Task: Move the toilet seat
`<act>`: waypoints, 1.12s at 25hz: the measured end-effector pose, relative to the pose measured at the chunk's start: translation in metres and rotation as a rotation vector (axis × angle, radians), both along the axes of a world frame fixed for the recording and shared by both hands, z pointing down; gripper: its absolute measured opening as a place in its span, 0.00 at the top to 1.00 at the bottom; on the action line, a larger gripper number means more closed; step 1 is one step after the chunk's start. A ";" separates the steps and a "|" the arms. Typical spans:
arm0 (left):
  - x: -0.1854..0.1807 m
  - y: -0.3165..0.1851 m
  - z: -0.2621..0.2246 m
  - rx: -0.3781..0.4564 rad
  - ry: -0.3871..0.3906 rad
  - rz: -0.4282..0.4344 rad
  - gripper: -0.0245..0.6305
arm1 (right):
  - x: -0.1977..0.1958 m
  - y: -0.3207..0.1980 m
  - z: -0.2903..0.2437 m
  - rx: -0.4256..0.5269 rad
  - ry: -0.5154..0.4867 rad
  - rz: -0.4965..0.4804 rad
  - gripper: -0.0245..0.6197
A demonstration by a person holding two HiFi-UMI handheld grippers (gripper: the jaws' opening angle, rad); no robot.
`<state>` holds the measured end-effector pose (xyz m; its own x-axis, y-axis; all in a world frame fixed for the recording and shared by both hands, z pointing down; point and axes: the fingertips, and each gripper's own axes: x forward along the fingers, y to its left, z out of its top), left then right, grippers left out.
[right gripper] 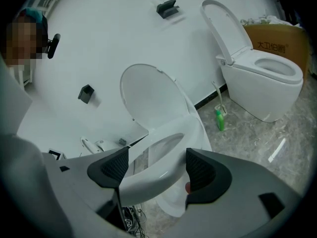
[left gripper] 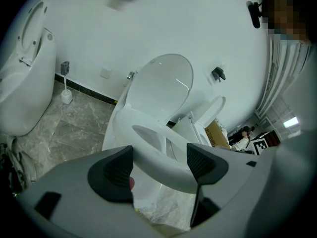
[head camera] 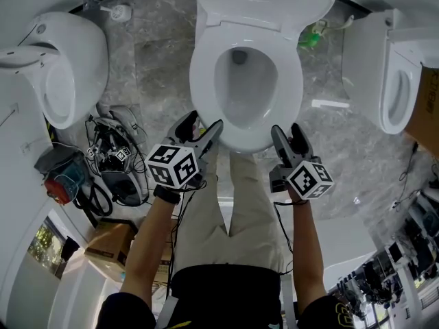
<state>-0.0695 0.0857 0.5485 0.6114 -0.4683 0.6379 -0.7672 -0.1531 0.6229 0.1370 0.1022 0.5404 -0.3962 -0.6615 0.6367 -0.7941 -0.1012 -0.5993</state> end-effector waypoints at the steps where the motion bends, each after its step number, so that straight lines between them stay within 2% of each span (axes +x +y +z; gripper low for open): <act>1: 0.000 -0.002 -0.001 0.004 0.002 -0.001 0.44 | 0.000 -0.002 -0.002 0.005 0.000 0.003 0.39; 15: 0.002 -0.034 -0.040 0.098 0.024 -0.016 0.44 | 0.002 -0.033 -0.039 0.115 0.047 -0.003 0.39; 28: 0.004 -0.059 -0.061 0.140 0.066 -0.057 0.43 | 0.005 -0.056 -0.062 0.167 0.025 0.024 0.37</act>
<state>-0.0659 0.0272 0.4871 0.6199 -0.5849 0.5231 -0.7349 -0.1992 0.6482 0.1422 0.0467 0.4783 -0.3647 -0.7678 0.5268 -0.8077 -0.0207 -0.5893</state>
